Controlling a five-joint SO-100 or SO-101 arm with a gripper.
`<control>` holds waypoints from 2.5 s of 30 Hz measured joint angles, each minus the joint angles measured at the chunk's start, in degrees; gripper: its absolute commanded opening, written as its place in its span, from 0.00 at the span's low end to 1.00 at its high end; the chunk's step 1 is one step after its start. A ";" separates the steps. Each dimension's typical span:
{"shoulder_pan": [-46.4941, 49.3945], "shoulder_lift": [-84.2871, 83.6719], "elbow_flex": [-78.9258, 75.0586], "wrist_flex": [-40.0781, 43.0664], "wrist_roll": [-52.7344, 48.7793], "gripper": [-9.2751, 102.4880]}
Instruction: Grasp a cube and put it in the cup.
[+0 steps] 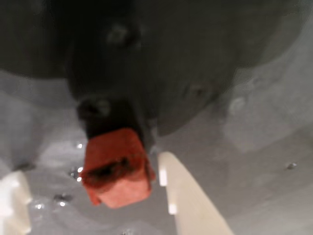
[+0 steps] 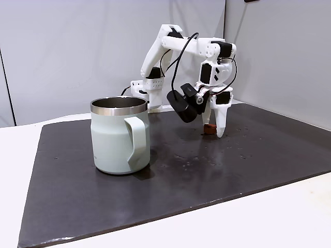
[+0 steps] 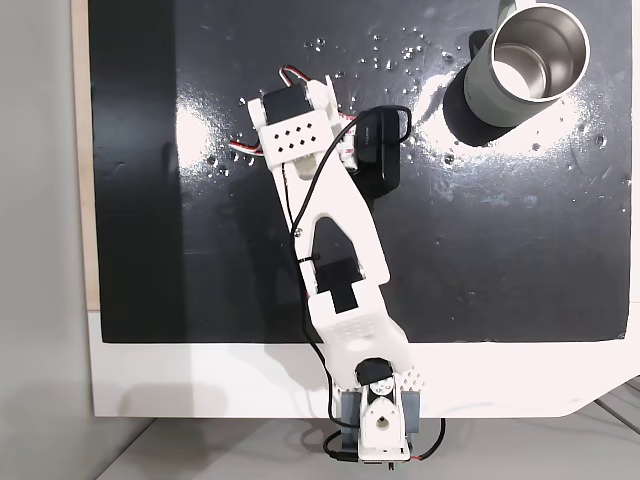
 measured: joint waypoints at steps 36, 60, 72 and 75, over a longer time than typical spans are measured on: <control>-0.26 5.62 -5.89 5.80 0.00 0.11; 3.96 21.45 -15.56 14.06 -2.72 0.10; 22.68 21.45 -26.81 14.24 -7.82 0.09; 28.30 20.04 -31.38 14.24 -9.32 0.09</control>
